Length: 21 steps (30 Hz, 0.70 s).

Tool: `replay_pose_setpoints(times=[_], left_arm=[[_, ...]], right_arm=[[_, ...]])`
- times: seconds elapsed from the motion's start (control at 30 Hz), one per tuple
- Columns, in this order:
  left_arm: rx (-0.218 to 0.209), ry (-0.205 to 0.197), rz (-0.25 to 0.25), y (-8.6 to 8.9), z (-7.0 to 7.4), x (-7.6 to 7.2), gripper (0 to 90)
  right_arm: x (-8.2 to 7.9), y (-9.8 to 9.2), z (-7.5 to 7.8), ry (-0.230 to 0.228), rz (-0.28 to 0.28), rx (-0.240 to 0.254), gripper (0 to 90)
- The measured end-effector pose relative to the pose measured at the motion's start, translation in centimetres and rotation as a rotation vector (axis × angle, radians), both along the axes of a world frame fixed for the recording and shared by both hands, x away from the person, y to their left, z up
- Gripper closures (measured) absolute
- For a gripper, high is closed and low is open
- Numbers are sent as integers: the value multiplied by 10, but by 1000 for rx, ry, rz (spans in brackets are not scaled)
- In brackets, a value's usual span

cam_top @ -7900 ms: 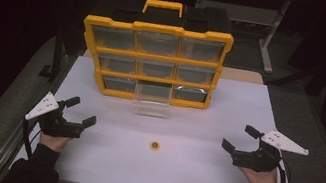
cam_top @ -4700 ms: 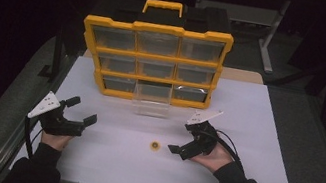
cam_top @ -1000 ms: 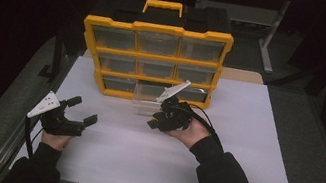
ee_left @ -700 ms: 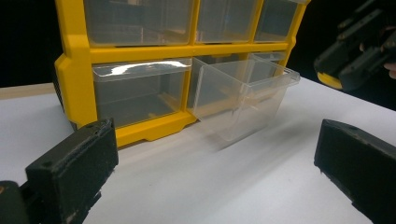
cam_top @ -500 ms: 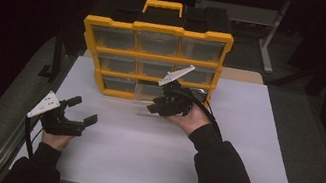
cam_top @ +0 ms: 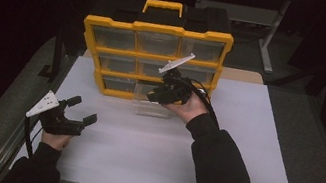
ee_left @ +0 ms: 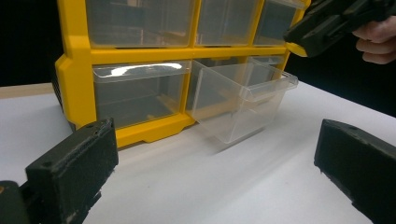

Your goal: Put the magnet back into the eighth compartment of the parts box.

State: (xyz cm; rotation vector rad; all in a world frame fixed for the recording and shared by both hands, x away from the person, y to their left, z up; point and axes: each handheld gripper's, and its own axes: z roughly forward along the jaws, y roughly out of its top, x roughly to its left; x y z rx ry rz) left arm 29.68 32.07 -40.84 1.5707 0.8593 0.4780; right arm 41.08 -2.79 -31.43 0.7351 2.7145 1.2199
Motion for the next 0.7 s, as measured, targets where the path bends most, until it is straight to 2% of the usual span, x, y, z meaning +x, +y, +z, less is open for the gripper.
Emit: replay_pose_setpoints(times=[0.13, 0.3, 0.7], left_arm=[[-1, -2, -7, 0, 0, 0, 0], [-2, -2, -10, 0, 0, 0, 0], [0, -5, -18, -1, 0, 0, 0]], right_arm=[[10, 3, -1, 13, -14, 0, 610], [21, 6, -10, 38, -45, -14, 610], [33, 8, -25, 41, -73, -49, 610]])
